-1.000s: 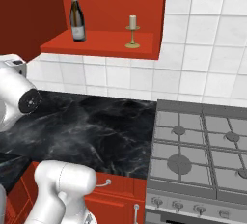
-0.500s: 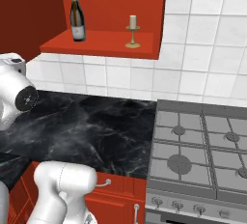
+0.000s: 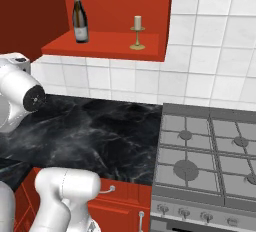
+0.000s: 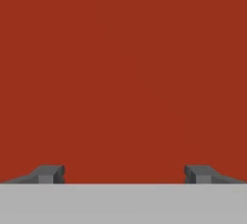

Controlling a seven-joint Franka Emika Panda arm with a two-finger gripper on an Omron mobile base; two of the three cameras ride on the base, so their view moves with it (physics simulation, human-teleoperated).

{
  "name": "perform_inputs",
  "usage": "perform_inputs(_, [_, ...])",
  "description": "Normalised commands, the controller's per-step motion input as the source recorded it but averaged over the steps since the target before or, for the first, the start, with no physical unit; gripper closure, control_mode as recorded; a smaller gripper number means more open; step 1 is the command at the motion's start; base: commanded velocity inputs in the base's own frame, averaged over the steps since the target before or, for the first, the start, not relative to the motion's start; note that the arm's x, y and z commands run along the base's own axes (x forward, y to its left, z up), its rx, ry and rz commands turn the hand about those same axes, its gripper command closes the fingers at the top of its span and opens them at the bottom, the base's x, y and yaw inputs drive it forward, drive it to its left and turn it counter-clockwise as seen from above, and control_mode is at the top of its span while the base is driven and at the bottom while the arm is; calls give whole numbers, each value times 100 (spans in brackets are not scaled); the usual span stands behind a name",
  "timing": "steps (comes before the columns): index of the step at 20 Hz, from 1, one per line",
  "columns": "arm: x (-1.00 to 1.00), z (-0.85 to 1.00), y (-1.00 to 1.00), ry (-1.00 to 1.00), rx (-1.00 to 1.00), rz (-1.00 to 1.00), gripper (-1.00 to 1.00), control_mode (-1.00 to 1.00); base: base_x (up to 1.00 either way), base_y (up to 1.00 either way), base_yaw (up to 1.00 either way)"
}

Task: Get the candle and the wine from the cabinet and move them to the dining counter.

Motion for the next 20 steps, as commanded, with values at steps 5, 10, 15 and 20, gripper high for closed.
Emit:
perform_inputs(5, [17,55,-35,1,0,-7,-100,-100,0,0,0])
perform_inputs(10, [17,59,-60,1,-3,-11,-100,-100,0,0,0])
perform_inputs(15, [0,44,-69,1,-11,-15,-100,-100,0,0,0])
perform_inputs(20, [0,33,-59,4,-18,-19,-100,-100,0,0,0])
